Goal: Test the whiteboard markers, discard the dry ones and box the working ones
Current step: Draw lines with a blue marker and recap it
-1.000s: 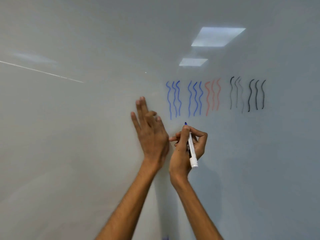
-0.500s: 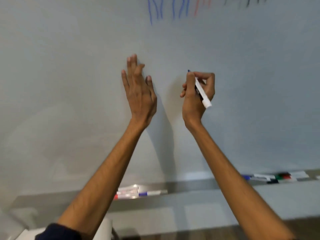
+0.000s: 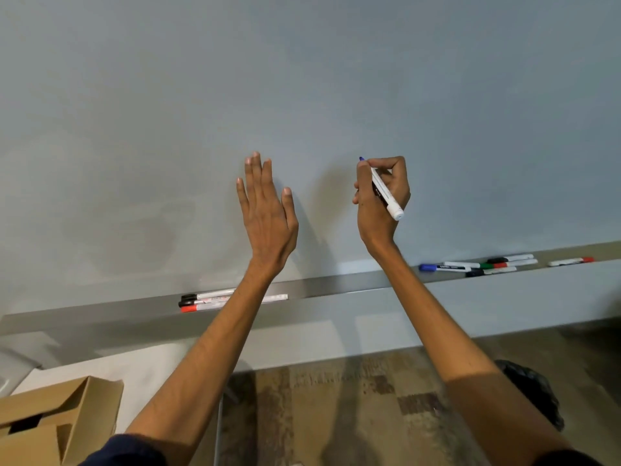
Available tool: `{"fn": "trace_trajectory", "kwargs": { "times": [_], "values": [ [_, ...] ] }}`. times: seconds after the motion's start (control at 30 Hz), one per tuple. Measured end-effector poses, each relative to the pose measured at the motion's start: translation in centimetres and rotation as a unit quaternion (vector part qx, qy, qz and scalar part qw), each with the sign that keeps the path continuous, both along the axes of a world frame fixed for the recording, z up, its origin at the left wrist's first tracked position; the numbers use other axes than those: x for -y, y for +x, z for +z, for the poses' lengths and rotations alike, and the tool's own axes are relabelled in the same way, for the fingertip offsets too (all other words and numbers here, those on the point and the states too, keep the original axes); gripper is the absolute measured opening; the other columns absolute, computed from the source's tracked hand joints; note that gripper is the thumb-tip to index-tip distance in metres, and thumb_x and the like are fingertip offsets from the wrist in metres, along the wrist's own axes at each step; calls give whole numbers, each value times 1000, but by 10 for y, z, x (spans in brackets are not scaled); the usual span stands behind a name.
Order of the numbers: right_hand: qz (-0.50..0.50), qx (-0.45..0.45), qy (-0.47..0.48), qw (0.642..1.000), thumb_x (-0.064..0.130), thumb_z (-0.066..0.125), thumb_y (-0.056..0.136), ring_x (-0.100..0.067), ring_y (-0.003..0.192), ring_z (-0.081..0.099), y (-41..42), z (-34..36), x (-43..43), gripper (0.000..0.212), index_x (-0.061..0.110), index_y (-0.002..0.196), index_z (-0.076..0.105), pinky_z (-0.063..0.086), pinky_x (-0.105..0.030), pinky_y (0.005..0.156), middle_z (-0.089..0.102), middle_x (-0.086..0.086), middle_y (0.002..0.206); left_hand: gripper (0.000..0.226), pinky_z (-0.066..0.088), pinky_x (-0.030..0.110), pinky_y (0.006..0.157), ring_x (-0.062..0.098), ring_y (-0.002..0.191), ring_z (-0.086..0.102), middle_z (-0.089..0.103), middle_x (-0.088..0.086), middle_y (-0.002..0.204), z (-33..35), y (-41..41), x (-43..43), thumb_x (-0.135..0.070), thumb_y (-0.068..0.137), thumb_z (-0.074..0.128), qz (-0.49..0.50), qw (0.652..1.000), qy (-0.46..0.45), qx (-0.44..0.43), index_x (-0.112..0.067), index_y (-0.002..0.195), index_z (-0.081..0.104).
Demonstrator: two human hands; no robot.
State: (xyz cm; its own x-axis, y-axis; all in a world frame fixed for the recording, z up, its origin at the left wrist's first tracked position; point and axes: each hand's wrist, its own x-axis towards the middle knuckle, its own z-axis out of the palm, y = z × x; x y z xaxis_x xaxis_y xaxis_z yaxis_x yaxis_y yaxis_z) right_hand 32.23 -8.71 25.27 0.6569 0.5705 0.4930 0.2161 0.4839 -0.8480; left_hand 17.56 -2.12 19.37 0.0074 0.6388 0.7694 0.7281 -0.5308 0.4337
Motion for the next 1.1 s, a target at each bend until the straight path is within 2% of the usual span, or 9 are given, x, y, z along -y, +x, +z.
{"fn": "trace_trajectory", "kwargs": {
  "times": [0.1,0.2,0.5,0.67,0.77,0.97,1.1],
  "values": [
    [1,13,-26,1000,17,68,91,-38,62,60,13,-20,16,15,24,87,55,51,-50,50,61,-9,70,54,8,46,124,26,152,10,17,15,162,-23,8,20,-24,105,33,2,999,-30,-18,-3,153,23],
    [6,20,-55,998,17,67,91,-37,60,59,24,-41,32,15,25,87,55,49,-49,48,60,-14,70,54,7,45,124,24,152,8,15,14,163,-43,13,39,-24,105,32,9,998,-59,-28,-3,153,22],
    [54,41,-118,991,16,67,91,-20,55,57,40,-101,79,14,24,89,55,50,-44,48,61,-10,68,55,5,44,124,23,152,6,12,13,164,-100,15,106,-24,105,32,47,989,-132,-40,-5,154,19],
    [80,40,-136,987,19,67,92,-22,56,59,42,-126,98,15,26,89,55,51,-48,48,62,-8,70,55,5,45,124,23,152,6,13,13,164,-118,10,142,-28,105,29,73,983,-160,-42,-5,155,19],
    [93,50,-144,984,22,68,92,-25,58,61,38,-138,108,12,22,91,56,51,-48,48,63,-8,71,55,9,48,124,23,152,5,12,13,164,-124,3,160,-26,105,31,85,981,-170,-42,-5,155,19],
    [114,57,-153,980,21,69,92,-16,59,61,22,-148,120,12,19,92,57,52,-47,47,64,-1,72,55,8,45,124,22,152,7,13,12,164,-129,-21,186,-27,106,30,110,977,-178,-39,-5,155,18],
    [135,55,-177,973,21,69,91,-16,60,62,5,-154,130,12,19,90,57,52,-47,48,65,2,71,55,7,44,124,21,152,6,13,11,164,-137,-40,206,-27,105,30,125,974,-188,-28,-6,155,17]
  ]
}}
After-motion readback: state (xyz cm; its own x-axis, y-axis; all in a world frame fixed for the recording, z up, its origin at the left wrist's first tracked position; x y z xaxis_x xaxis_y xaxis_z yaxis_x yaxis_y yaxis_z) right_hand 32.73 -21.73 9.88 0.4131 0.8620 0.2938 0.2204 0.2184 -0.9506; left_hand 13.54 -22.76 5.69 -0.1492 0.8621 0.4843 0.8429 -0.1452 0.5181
